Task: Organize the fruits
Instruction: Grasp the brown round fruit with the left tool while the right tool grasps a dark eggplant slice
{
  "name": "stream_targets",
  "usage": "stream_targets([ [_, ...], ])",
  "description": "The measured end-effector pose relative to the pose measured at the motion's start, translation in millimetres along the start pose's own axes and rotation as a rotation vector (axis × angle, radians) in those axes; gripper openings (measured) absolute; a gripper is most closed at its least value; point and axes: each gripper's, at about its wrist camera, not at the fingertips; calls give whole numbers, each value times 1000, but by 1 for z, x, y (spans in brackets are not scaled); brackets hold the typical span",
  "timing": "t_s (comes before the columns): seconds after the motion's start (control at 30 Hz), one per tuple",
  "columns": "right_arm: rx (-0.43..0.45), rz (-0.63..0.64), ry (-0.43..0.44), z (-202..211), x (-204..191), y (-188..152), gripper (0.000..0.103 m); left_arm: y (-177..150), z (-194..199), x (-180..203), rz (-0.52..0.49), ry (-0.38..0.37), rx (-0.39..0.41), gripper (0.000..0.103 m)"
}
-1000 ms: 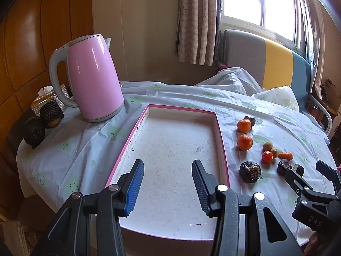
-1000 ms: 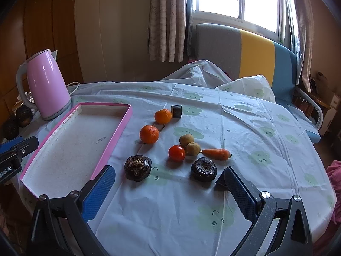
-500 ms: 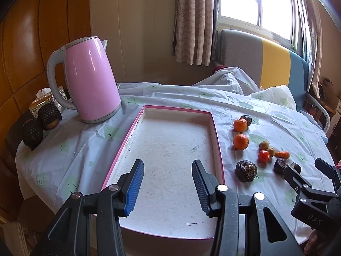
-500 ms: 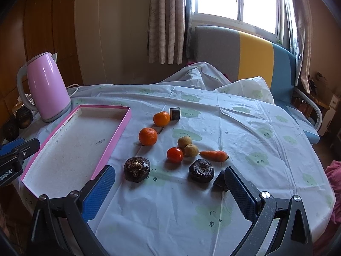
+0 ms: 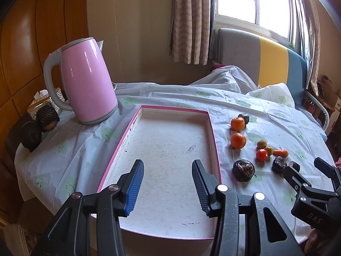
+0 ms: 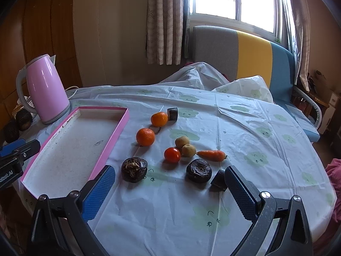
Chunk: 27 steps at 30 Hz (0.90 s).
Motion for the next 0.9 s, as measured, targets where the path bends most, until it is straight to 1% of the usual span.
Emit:
stream_targets([
  [0.1,-2,-8,-4,-2,3,-1,103,-1,-2,3,-8,-12,-7,48],
  [0.2,-10,-19,-6,-4,8,-2,103,-1,-6,6,-22,-47,-24,48],
  [0.23,-12,-25,-7,-5,10,-3,103,-1,-7,7,-27,-71,-31,50],
  [0.27,-15,-30,-12,-6,13,-3,103,-2,-8,8,-32,-99,-35,55],
  [0.33,-21,-47,-18,-7,19,-4,103,-3,-9,13,-47,-162,-46,61],
  [0.43,-42,-87,-24,-11,32,-6,102,-4,-12,24,-69,-222,-79,61],
  [0.47,-45,-99,-24,-11,37,-7,100,-5,-13,28,-77,-231,-94,61],
  [0.5,-47,-112,-24,-12,41,-8,94,-6,-16,32,-86,-245,-109,61],
  [0.53,-53,-125,-25,-13,46,-9,91,-8,-18,35,-90,-260,-120,61],
  [0.6,-70,-148,-29,-16,56,-12,77,-9,-22,41,-105,-289,-141,61],
  [0.63,-83,-158,-32,-18,60,-14,73,-10,-24,44,-115,-294,-148,61],
  [0.7,-114,-179,-29,-24,69,-19,56,-10,-27,48,-125,-310,-161,60],
  [0.77,-140,-194,-23,-30,76,-24,51,-9,-30,52,-132,-329,-175,59],
  [0.83,-149,-204,-28,-34,81,-26,51,-7,-32,58,-149,-345,-182,55],
  [0.9,-149,-217,-32,-35,86,-25,51,-6,-36,65,-174,-361,-192,54],
])
Point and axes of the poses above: each gripper's, at about its wrist camera, not at the fingertips, and z roughly against the way its jaws point, x to its right, y to its top, and after that the axes turned 3 degrees about y, right-handed
